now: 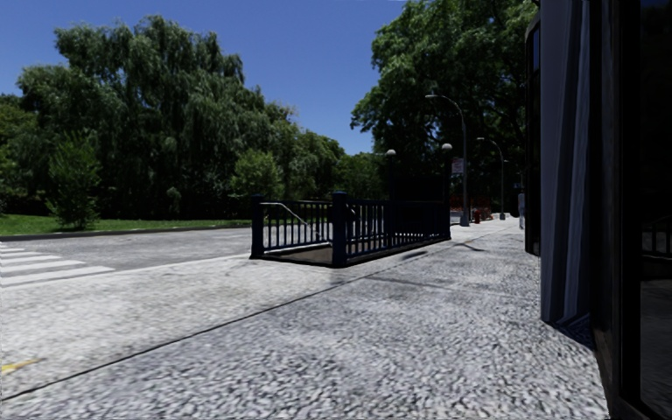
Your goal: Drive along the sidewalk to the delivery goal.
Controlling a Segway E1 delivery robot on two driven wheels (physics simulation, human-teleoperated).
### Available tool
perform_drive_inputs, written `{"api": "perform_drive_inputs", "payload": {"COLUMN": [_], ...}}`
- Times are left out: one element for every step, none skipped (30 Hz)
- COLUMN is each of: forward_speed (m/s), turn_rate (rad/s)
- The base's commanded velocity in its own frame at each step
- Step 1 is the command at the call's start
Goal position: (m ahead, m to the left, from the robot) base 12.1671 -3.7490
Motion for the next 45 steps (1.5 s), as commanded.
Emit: {"api": "perform_drive_inputs", "payload": {"forward_speed": [2.0,2.0,2.0,2.0,2.0,2.0,2.0,2.0,2.0,2.0,2.0,2.0,2.0,2.0,2.0,2.0,2.0,2.0,2.0,2.0,2.0,2.0,2.0,2.0,2.0,2.0,2.0,2.0,2.0,2.0,2.0,2.0,2.0,2.0,2.0,2.0,2.0,2.0,2.0,2.0,2.0,2.0,2.0,2.0,2.0], "turn_rate": [-0.46,-0.46,-0.46,-0.46,-0.46,-0.46,-0.46,-0.46,-0.46,-0.46,-0.46,-0.46,-0.46,-0.46,-0.46,-0.46,-0.46,-0.46,-0.46,-0.46,-0.46,-0.46,-0.46,-0.46,-0.46,-0.46,-0.46,-0.46,-0.46,-0.46,-0.46,-0.46,-0.46,-0.46,-0.46,-0.46,-0.46,-0.46,-0.46,-0.46,-0.46,-0.46,-0.46,-0.46,-0.43]}}
